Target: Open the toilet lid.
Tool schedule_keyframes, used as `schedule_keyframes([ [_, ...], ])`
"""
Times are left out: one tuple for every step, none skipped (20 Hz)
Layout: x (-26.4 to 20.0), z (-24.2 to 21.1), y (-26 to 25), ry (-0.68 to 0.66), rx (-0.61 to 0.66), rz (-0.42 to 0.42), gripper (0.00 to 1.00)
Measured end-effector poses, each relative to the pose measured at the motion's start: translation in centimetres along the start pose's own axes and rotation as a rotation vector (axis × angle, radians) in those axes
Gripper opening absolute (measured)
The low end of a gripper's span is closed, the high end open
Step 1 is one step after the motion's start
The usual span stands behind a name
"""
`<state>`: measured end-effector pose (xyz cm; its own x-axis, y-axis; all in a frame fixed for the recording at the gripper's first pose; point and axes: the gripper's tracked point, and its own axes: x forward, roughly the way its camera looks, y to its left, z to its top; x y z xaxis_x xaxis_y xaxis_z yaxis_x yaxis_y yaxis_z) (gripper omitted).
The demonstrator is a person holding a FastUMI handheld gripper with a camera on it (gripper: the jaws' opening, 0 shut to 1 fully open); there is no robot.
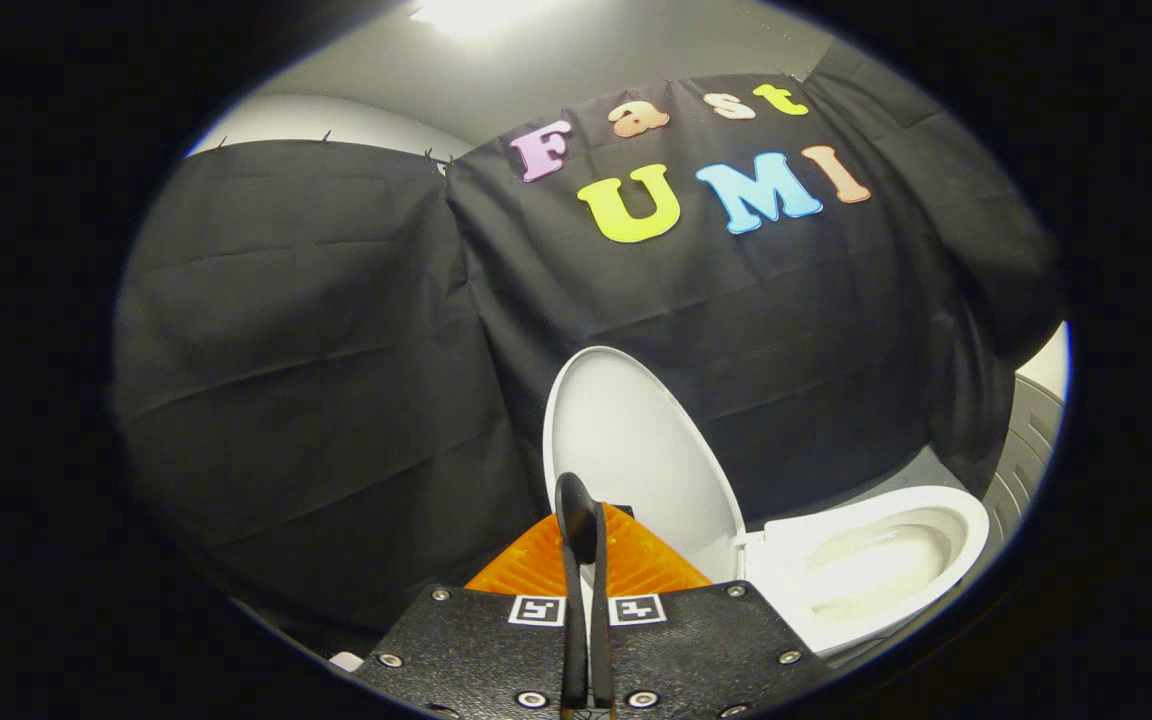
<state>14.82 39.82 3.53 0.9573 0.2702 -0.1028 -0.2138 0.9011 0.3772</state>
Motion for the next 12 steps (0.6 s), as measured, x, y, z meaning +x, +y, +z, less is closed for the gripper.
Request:
schedule_keyframes([
  [0.3, -0.3, 0.4, 0.003, 0.01, 0.011, 0.02],
  [0.5, -0.5, 0.9, 0.003, 0.013, 0.018, 0.02],
  [0.6, -0.5, 1.2, 0.001, 0.01, 0.021, 0.02],
  [0.7, -0.7, 1.4, 0.001, 0.006, 0.025, 0.02],
  [0.8, -0.8, 1.6, 0.001, 0.002, 0.029, 0.02],
  [1.0, -1.0, 1.8, 0.001, 0.003, 0.035, 0.02],
  [1.2, -1.1, 1.9, -0.003, 0.008, 0.035, 0.02],
  [1.1, -1.1, 1.8, -0.007, 0.019, 0.033, 0.02],
  [1.1, -1.2, 1.9, -0.004, 0.033, 0.039, 0.02],
  [1.1, -1.0, 1.9, -0.009, 0.041, 0.043, 0.02],
  [1.0, -0.6, 1.6, -0.021, 0.036, 0.043, 0.02],
  [0.8, -0.2, 1.4, -0.035, 0.031, 0.048, 0.02],
])
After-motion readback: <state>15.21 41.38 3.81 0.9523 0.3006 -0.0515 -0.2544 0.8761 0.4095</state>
